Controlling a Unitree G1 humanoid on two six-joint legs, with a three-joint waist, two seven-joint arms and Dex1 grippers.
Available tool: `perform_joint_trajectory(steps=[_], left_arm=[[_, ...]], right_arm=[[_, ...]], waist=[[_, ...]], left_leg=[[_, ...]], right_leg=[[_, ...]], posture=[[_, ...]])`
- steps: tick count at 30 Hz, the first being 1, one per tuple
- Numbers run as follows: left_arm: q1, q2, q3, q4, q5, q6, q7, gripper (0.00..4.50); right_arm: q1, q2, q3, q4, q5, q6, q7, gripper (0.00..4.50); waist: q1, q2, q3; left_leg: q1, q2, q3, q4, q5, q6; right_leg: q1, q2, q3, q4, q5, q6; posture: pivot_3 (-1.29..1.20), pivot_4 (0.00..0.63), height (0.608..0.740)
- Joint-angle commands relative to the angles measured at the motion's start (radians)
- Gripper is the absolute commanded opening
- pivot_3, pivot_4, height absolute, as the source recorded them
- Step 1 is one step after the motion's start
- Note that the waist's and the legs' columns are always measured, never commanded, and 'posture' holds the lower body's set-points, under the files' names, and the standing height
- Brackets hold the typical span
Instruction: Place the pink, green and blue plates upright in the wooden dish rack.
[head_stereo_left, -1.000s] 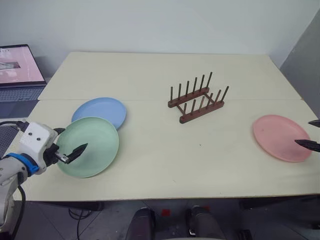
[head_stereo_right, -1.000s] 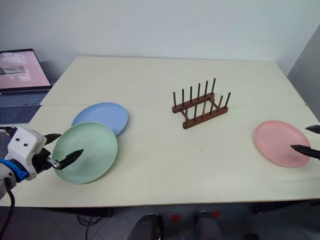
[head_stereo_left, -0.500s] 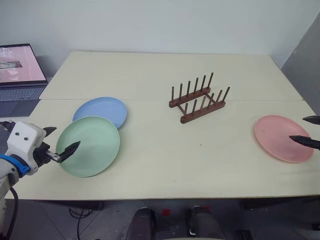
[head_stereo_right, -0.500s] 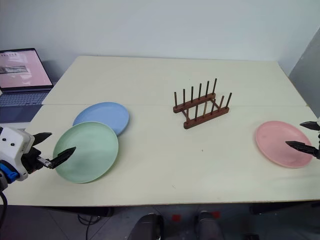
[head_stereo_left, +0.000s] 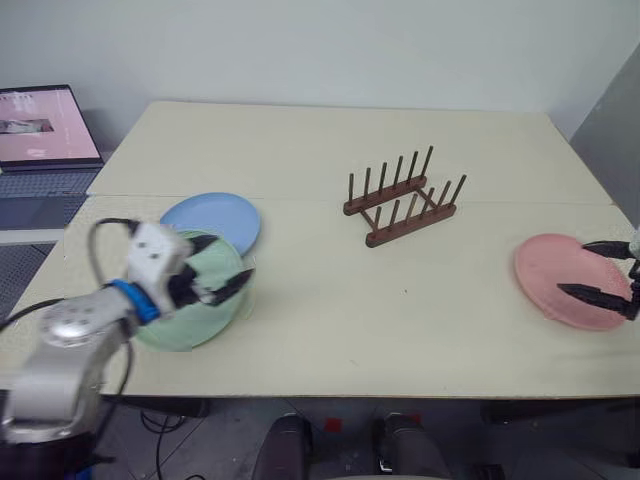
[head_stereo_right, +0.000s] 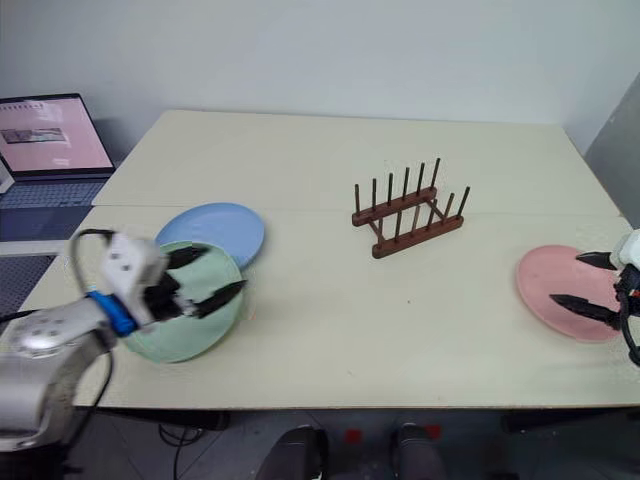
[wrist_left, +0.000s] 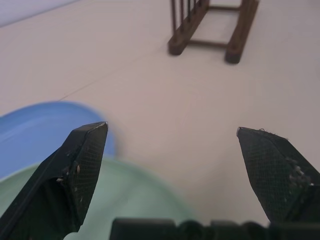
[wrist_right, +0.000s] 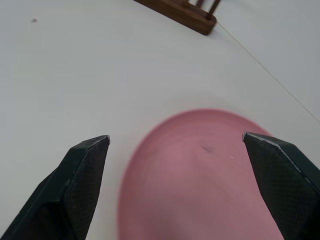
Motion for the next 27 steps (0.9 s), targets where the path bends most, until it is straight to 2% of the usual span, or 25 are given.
perform_joint_trajectory(steps=[1,3,6,12,19,26,27], left_arm=[[-0.081,-0.054,-0.121,-0.007,0.027,0.023,0.039,4.50],[-0.121,-0.091,-0.169,0.028,0.046,0.022,0.056,4.50],[-0.251,-0.209,-0.276,0.232,0.121,-0.047,0.089,4.50],[-0.418,-0.377,-0.358,0.569,0.215,-0.179,0.109,4.50],[-0.579,-0.535,-0.358,0.946,0.274,-0.348,0.118,4.50],[-0.692,-0.603,-0.327,1.237,0.315,-0.504,0.141,4.50],[-0.711,-0.610,-0.324,1.281,0.322,-0.526,0.147,4.32]], right_arm=[[0.063,0.005,-0.098,-0.208,0.082,0.105,-0.015,4.46],[0.095,0.018,-0.126,-0.299,0.114,0.164,-0.036,4.46],[0.116,0.071,-0.140,-0.497,0.202,0.279,-0.123,4.46],[0.136,0.121,-0.110,-0.687,0.243,0.417,-0.256,4.46],[0.133,0.166,-0.068,-0.776,0.278,0.484,-0.341,4.46],[0.138,0.187,-0.057,-0.809,0.296,0.497,-0.376,4.46],[0.144,0.191,-0.057,-0.812,0.295,0.496,-0.380,4.49]], waist=[[0.000,-0.001,0.000],[-0.005,-0.001,0.000],[-0.007,-0.001,0.000],[-0.008,-0.002,0.000],[-0.001,-0.002,0.000],[-0.002,-0.003,0.001],[-0.002,-0.003,0.001]], left_leg=[[0.000,0.000,0.000,0.000,0.000,0.000],[0.000,-0.001,-0.001,0.000,0.000,0.000],[0.002,-0.001,-0.002,0.000,0.000,0.000],[0.002,-0.001,-0.005,0.001,0.000,0.000],[-0.005,-0.002,-0.006,0.002,0.000,0.000],[-0.006,-0.002,-0.009,0.002,0.000,0.000],[-0.006,-0.002,-0.009,0.002,0.000,0.000]], right_leg=[[0.000,0.001,0.000,0.000,0.000,0.001],[0.000,0.003,0.001,0.000,0.000,0.001],[0.002,0.006,0.000,0.001,0.000,0.000],[0.002,0.007,0.000,-0.001,0.000,-0.004],[-0.002,0.007,-0.002,-0.002,0.002,-0.002],[-0.002,0.007,-0.004,-0.002,0.001,-0.002],[-0.002,0.007,-0.004,-0.002,0.001,-0.002]], posture=[[0.00,0.150,0.740],[0.00,0.150,0.740],[0.00,0.150,0.740],[0.00,0.150,0.740],[0.00,0.150,0.740],[0.00,0.150,0.740],[0.00,0.150,0.740]])
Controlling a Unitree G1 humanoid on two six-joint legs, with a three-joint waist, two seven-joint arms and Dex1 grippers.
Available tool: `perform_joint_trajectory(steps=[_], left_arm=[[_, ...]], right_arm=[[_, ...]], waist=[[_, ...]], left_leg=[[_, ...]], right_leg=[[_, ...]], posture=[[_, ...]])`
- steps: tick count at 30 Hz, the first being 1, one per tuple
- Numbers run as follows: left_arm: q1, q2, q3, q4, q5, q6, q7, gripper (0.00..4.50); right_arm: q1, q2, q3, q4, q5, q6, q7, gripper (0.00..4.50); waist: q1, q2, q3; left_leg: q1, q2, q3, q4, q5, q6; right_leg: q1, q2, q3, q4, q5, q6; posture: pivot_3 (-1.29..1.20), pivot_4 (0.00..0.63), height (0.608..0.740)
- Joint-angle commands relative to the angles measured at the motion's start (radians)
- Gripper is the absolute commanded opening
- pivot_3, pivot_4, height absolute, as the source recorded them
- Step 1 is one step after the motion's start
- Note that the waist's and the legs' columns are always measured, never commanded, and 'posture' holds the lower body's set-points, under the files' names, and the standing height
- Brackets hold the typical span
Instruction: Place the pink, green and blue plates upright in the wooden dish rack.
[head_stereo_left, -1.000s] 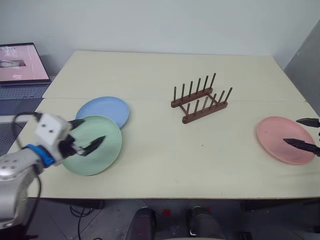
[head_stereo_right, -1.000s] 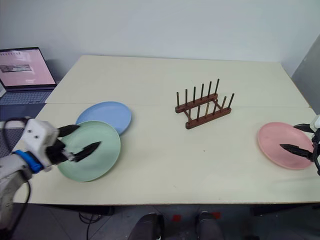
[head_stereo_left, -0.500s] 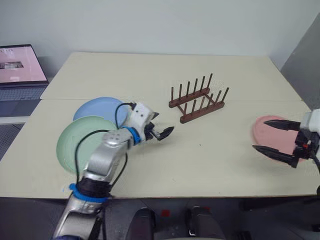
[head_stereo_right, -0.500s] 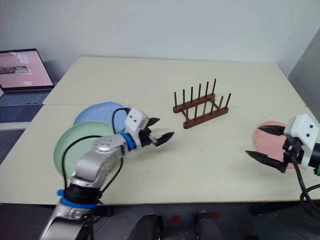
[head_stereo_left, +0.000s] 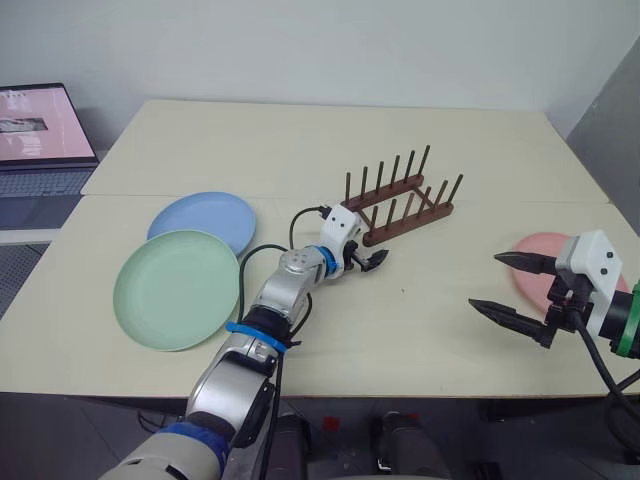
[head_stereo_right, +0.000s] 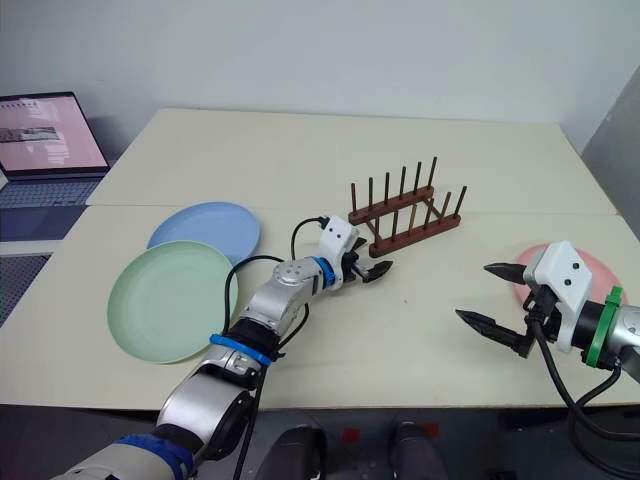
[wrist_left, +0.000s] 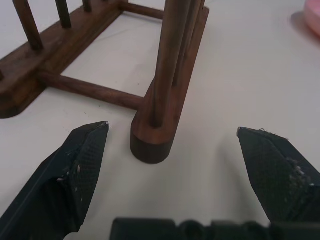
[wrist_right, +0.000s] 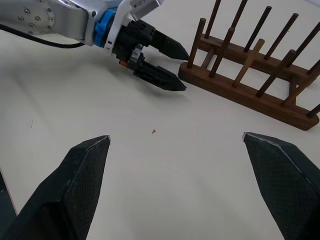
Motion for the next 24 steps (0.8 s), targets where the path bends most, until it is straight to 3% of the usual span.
perform_joint_trajectory(steps=[1,9,11,16,24], left_arm=[[-0.071,-0.023,0.024,0.115,0.022,-0.093,0.007,4.12],[-0.148,-0.043,0.058,0.301,0.048,-0.192,-0.006,1.72],[-0.154,-0.049,0.057,0.319,0.059,-0.212,-0.011,1.32],[-0.121,-0.042,0.036,0.267,0.072,-0.272,-0.126,1.09],[0.093,0.088,-0.093,-0.142,0.056,-0.269,-0.503,1.03]], right_arm=[[0.008,0.008,-0.018,-0.039,0.015,-0.005,-0.020,4.50],[0.039,0.022,-0.034,-0.055,0.019,-0.010,-0.043,4.50],[0.052,0.022,-0.042,-0.053,0.015,-0.017,-0.041,4.50],[0.106,0.006,-0.107,-0.041,-0.009,-0.044,-0.008,4.50],[0.279,-0.034,-0.338,-0.031,-0.021,-0.038,0.124,4.50]], waist=[[0.001,0.000,0.000],[0.002,0.000,0.000],[0.002,0.000,0.000],[0.001,0.000,0.000],[0.000,0.000,0.000]], left_leg=[[0.000,0.000,0.000,0.000,0.000,0.000],[-0.001,0.000,0.000,0.000,0.000,0.000],[-0.001,0.000,0.000,0.000,0.000,0.000],[0.000,0.000,0.000,0.000,0.000,0.000],[0.000,0.001,-0.001,-0.002,0.000,0.000]], right_leg=[[0.000,0.000,0.000,0.000,0.000,0.000],[0.000,0.000,0.000,0.000,0.000,0.000],[0.000,0.000,0.000,0.000,0.000,0.000],[0.000,0.000,0.000,0.000,0.000,0.000],[0.000,0.000,-0.001,0.000,-0.001,-0.002]], posture=[[0.00,0.150,0.740],[0.00,0.150,0.740],[0.00,0.150,0.740],[0.00,0.150,0.740],[0.00,0.150,0.740]])
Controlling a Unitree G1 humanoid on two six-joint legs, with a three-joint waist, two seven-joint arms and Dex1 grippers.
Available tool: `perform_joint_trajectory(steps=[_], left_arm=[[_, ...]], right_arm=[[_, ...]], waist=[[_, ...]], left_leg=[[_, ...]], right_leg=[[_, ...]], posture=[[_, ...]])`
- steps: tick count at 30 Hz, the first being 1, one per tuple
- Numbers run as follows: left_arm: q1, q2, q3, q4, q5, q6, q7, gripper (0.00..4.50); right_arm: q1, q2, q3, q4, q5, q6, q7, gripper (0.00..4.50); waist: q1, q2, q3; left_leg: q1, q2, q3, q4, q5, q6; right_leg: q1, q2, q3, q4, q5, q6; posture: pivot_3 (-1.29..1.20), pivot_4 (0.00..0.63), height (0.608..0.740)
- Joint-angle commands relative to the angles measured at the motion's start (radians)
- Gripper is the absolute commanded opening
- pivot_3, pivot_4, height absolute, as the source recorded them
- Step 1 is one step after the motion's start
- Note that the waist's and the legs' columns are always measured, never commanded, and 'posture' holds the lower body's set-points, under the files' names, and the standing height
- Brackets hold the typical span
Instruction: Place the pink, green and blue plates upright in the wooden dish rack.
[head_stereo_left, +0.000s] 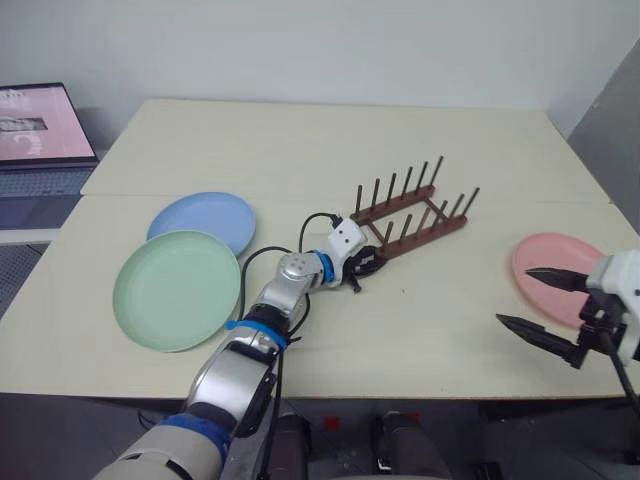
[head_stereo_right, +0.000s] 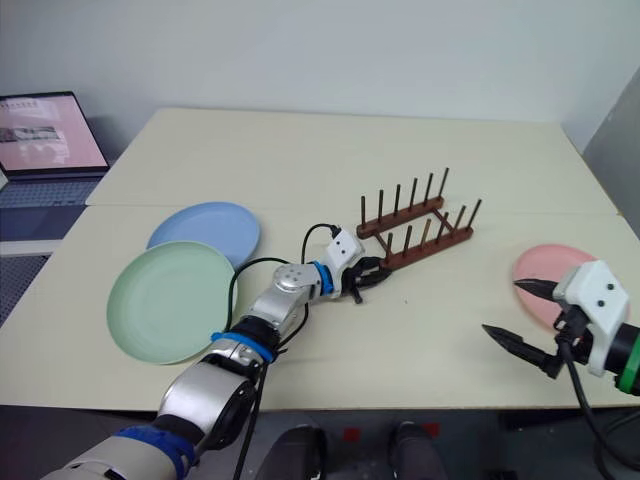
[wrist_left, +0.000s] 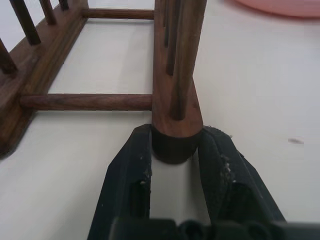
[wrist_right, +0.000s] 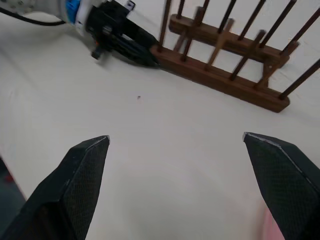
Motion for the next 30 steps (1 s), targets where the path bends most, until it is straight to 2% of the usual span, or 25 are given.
perform_joint_trajectory(steps=[1,7,13,21,25,27,30], left_arm=[[0.035,0.033,-0.045,-0.177,-0.025,0.017,-0.134,1.03],[0.057,0.072,-0.075,-0.246,-0.019,0.043,-0.224,1.03],[0.028,0.095,-0.096,-0.212,-0.016,0.045,-0.329,1.03],[-0.010,0.070,-0.096,-0.115,0.000,0.008,-0.333,1.03],[-0.035,0.043,-0.080,-0.067,0.006,-0.010,-0.285,1.03],[-0.049,0.042,-0.073,-0.052,0.007,-0.016,-0.276,1.75],[-0.050,0.060,-0.065,-0.071,-0.006,-0.012,-0.294,2.55]], right_arm=[[0.040,-0.017,-0.095,-0.015,-0.004,0.001,0.047,4.50],[0.081,-0.016,-0.132,-0.024,-0.001,0.002,0.068,4.50],[0.098,-0.015,-0.141,-0.039,0.007,0.018,0.067,4.50],[0.114,-0.010,-0.148,-0.054,0.008,0.027,0.065,4.50],[0.109,-0.011,-0.132,-0.059,0.007,0.032,0.057,4.50],[0.103,-0.013,-0.121,-0.061,0.007,0.034,0.053,4.50],[0.094,-0.016,-0.106,-0.059,0.004,0.036,0.048,4.50]], waist=[[0.000,0.000,0.000],[0.000,0.000,0.000],[0.000,0.000,0.000],[0.001,0.000,0.000],[0.001,0.000,0.000],[0.001,0.000,0.000],[0.001,0.000,0.000]], left_leg=[[0.000,0.000,-0.001,0.000,0.000,0.000],[0.001,0.000,-0.001,0.003,0.000,0.000],[0.001,0.000,-0.001,0.004,0.000,0.000],[0.000,0.000,-0.004,0.004,0.000,0.000],[0.000,-0.001,-0.006,0.004,0.000,0.000],[0.000,-0.001,-0.006,0.004,0.000,0.000],[0.000,-0.001,-0.007,0.004,0.000,0.000]], right_leg=[[0.000,0.000,-0.001,0.000,0.000,0.000],[0.002,0.000,0.000,0.001,-0.002,-0.003],[0.002,0.000,0.000,0.000,-0.002,-0.003],[0.002,0.000,-0.001,0.000,-0.001,-0.002],[0.002,0.000,-0.001,0.000,-0.001,-0.002],[0.002,0.000,-0.001,0.000,-0.001,-0.002],[0.002,0.000,-0.001,0.000,-0.001,-0.002]], posture=[[0.00,0.150,0.740],[0.00,0.150,0.740],[0.00,0.150,0.740],[0.00,0.150,0.740],[0.00,0.150,0.740],[0.00,0.150,0.740],[0.00,0.150,0.740]])
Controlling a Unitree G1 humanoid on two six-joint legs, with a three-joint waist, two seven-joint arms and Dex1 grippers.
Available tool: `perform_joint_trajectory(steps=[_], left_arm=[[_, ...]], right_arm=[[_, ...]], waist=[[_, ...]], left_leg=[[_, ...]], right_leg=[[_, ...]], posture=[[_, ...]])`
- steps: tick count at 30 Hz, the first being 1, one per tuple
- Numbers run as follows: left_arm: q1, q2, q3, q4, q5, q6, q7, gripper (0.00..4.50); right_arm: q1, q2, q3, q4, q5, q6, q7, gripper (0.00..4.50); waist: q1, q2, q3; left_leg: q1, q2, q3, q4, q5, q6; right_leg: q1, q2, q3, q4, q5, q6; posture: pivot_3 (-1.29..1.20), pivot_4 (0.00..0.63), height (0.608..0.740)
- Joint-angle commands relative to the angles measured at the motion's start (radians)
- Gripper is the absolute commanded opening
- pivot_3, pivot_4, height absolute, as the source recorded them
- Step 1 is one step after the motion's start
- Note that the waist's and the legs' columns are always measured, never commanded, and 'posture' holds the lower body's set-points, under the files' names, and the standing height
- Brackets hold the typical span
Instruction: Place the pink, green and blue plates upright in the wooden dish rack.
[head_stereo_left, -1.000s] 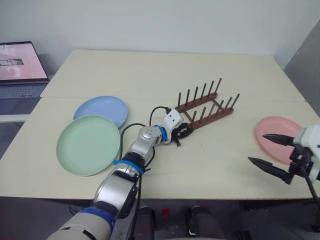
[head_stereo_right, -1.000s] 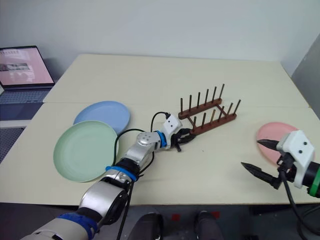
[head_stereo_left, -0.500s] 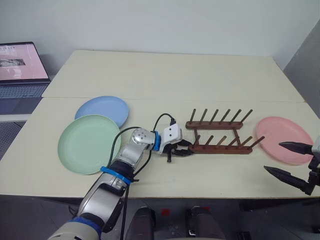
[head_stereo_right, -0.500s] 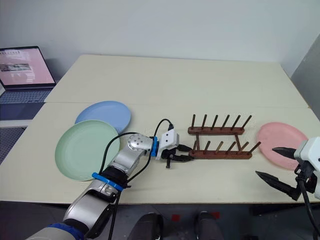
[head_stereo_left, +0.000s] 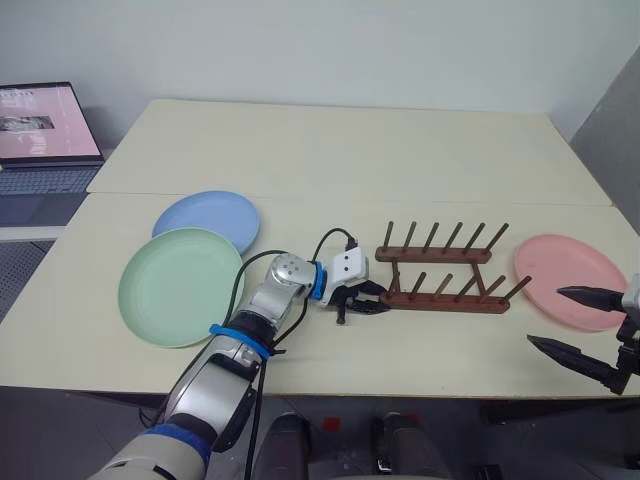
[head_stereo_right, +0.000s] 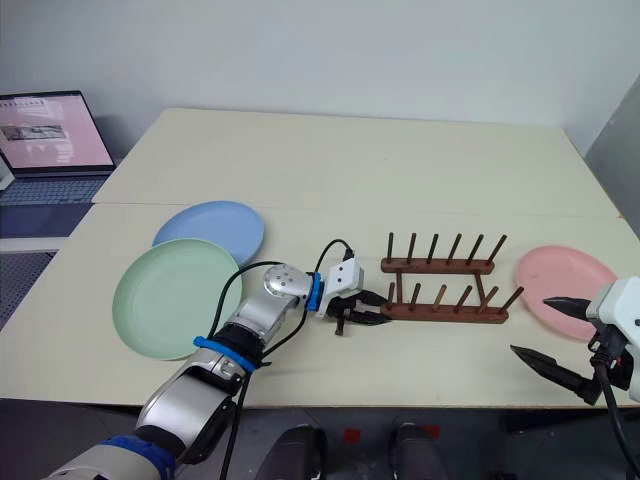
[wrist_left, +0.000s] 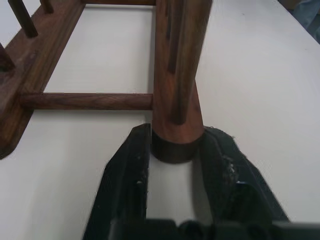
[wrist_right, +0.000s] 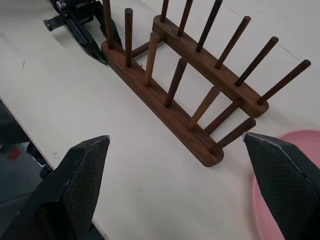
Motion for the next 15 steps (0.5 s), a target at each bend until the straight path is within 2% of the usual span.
perform_joint_trajectory(steps=[1,6,10,12,15], left_arm=[[-0.018,0.024,0.026,-0.049,-0.014,-0.018,-0.003,2.83],[0.055,0.149,0.068,-0.255,-0.049,0.030,-0.026,4.18],[0.134,0.252,0.084,-0.482,-0.114,0.147,-0.076,4.18],[0.194,0.303,0.075,-0.633,-0.177,0.254,-0.121,3.82],[0.263,0.334,0.037,-0.778,-0.208,0.348,-0.130,3.00]], right_arm=[[-0.013,-0.010,0.003,-0.017,-0.001,-0.003,-0.006,4.50],[-0.020,-0.012,0.063,-0.008,-0.051,-0.026,-0.028,4.50],[-0.042,-0.015,0.127,0.009,-0.099,-0.034,-0.058,4.50],[-0.047,-0.039,0.181,0.031,-0.144,-0.062,-0.047,4.50],[-0.096,-0.081,0.275,0.072,-0.178,-0.088,-0.035,3.50]], waist=[[-0.003,0.000,0.000],[-0.012,0.000,0.000],[-0.010,0.001,-0.001],[-0.010,0.001,-0.001],[-0.009,0.001,-0.001]], left_leg=[[0.000,0.000,0.000,0.000,0.000,0.000],[0.001,0.002,-0.002,-0.002,0.000,0.000],[0.001,0.003,-0.003,-0.003,0.000,0.000],[0.001,0.003,-0.003,-0.002,0.000,0.000],[0.001,0.003,-0.002,-0.002,0.000,0.000]], right_leg=[[0.000,0.000,0.000,0.000,0.000,0.000],[0.000,0.003,0.000,0.001,0.001,0.001],[-0.001,0.003,0.000,0.001,0.000,0.000],[-0.001,0.003,0.000,0.001,0.000,0.000],[0.000,0.001,0.000,0.001,-0.002,-0.004]], posture=[[0.00,0.150,0.740],[0.00,0.150,0.740],[0.00,0.150,0.740],[0.00,0.150,0.740],[0.00,0.150,0.740]])
